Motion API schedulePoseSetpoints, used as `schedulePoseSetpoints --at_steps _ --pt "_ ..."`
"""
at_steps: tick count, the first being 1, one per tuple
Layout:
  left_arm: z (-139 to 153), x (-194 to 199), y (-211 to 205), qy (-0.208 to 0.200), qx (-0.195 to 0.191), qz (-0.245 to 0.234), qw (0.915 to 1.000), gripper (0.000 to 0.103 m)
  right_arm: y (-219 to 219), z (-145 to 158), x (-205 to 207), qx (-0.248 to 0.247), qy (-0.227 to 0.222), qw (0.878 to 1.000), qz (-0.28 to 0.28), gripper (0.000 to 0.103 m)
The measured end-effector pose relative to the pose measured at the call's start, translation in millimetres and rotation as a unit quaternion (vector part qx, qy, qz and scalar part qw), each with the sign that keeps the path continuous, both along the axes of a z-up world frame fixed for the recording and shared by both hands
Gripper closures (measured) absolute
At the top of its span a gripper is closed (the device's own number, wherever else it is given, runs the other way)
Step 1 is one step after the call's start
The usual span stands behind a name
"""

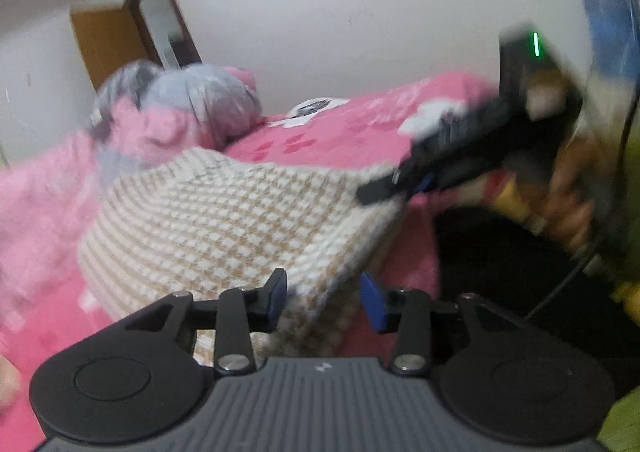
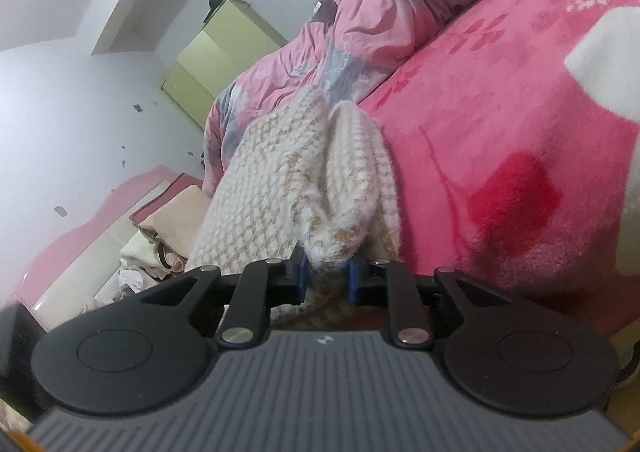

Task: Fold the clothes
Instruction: 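Open the right gripper and lay the cardigan edge down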

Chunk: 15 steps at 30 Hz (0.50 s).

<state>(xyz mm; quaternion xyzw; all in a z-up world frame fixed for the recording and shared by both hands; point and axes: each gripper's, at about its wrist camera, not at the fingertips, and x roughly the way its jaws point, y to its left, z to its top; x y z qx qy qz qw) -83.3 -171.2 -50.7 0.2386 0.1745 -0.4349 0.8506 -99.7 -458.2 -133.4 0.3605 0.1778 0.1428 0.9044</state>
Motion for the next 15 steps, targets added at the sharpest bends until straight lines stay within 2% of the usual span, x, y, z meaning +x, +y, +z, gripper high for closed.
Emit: schedulePoseSetpoints --at_steps 2,3,4,5,8,10,13,15 --pt "17.7 8.4 10.0 0.05 -0.045 0.007 0.9977 0.06 2.0 -0.8 2.8 -0.002 0.0 1.0 0.0 0.086" --pt "24.4 14.3 12.2 0.055 -0.06 0.016 0.9965 0.058 2.3 -1.8 3.8 -0.001 0.001 1.0 0.0 0.086" --pt "29.8 20.3 12.9 0.053 -0.07 0.027 0.9958 0.056 1.6 -2.5 3.5 0.003 0.002 1.0 0.0 0.086" --pt "32.0 26.6 10.6 0.034 -0.07 0.043 0.9961 0.053 1.8 -3.1 4.4 0.005 0.003 1.0 0.001 0.086" --pt "25.6 51.6 -0.5 -0.005 -0.058 0.099 0.9934 0.052 3.5 -2.8 3.8 -0.006 0.004 1.0 0.003 0.085" --pt "12.4 70.3 -4.3 0.008 -0.054 0.126 0.9906 0.052 6.2 1.6 3.2 -0.026 0.005 1.0 0.006 0.084" --pt "-1.9 78.5 -4.2 0.011 -0.069 0.135 0.9883 0.048 6.1 11.6 -1.9 -0.052 0.007 0.998 0.016 0.074" --pt "-5.3 74.8 -6.8 0.003 -0.067 0.127 0.9897 0.042 -0.1 23.3 -11.2 -0.077 0.012 0.997 0.015 0.061"
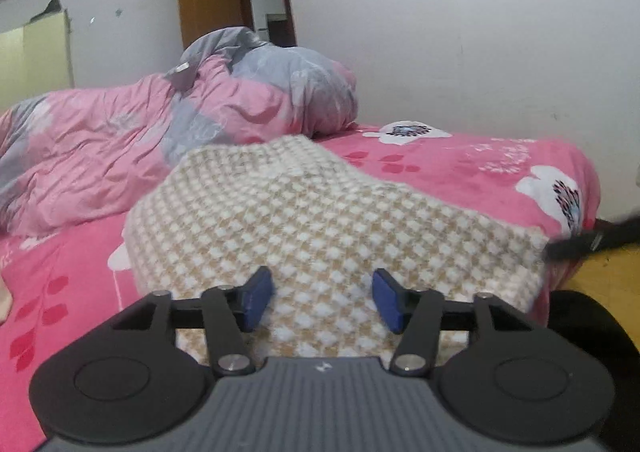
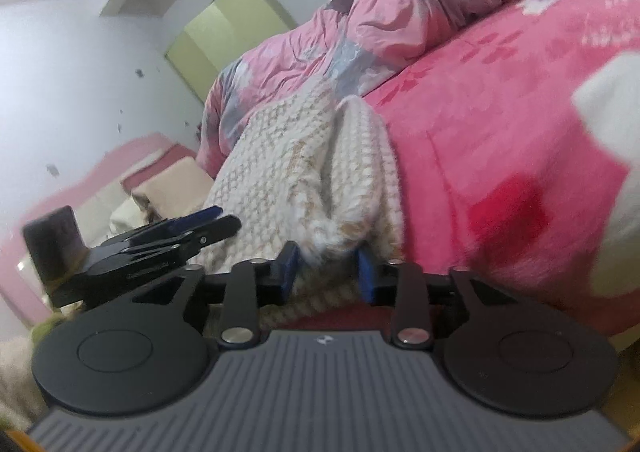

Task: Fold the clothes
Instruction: 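Open the right gripper and lay the cardigan edge down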

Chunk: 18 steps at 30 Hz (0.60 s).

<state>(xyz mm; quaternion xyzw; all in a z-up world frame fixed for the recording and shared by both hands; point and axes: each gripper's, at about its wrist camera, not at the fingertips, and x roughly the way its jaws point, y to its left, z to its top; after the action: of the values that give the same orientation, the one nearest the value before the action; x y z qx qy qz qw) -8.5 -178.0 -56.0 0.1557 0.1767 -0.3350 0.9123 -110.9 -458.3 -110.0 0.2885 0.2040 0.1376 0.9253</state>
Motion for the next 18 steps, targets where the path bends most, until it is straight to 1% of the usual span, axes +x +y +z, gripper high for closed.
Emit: schedulePoseSetpoints --at_steps 1,3,4,6,9,11,12,15,17,18 --pt "-1.6 -1.8 -1.4 -0.004 0.002 -0.003 1.0 0.04 -5.0 7.8 -6.5 -0.018 -0.002 1.0 -0.01 0.05" --pt "-4.0 -3.0 -1.3 -0.005 -0.001 -0.009 0.9999 0.037 -17.6 26.2 -17.8 -0.05 -0.011 0.998 -0.027 0.048" --pt "-4.9 -2.3 -0.4 -0.003 -0.007 -0.011 0.9999 0.037 -23.6 35.5 -18.2 -0.056 -0.018 0.998 -0.034 0.048" --pt "-6.1 1.8 1.6 0.004 -0.023 -0.013 0.9997 0.037 -32.5 58.2 -7.8 -0.067 -0.037 0.996 -0.048 0.048" --pt "-9.7 1.0 5.5 0.004 -0.033 -0.014 0.9993 0.037 -17.7 93.9 39.3 -0.117 -0.067 0.99 -0.029 0.053" --pt "-11.4 1.5 8.0 0.004 -0.04 -0.017 0.9991 0.037 11.3 114.9 84.1 -0.16 -0.09 0.983 0.017 0.058" --pt "-12.2 1.7 9.2 0.004 -0.043 -0.018 0.9989 0.037 27.1 120.7 107.1 -0.175 -0.096 0.979 0.044 0.059" --pt "-14.8 2.7 13.1 0.004 -0.055 -0.023 0.9982 0.037 62.7 118.8 181.0 -0.22 -0.078 0.968 0.095 0.068" --pt "-16.3 4.5 16.4 0.01 -0.069 -0.028 0.9971 0.037 78.9 98.0 226.1 -0.268 -0.036 0.958 0.094 0.075" --pt "-17.0 5.4 18.1 0.014 -0.076 -0.031 0.9965 0.037 81.9 80.4 245.9 -0.282 0.001 0.955 0.092 0.078"
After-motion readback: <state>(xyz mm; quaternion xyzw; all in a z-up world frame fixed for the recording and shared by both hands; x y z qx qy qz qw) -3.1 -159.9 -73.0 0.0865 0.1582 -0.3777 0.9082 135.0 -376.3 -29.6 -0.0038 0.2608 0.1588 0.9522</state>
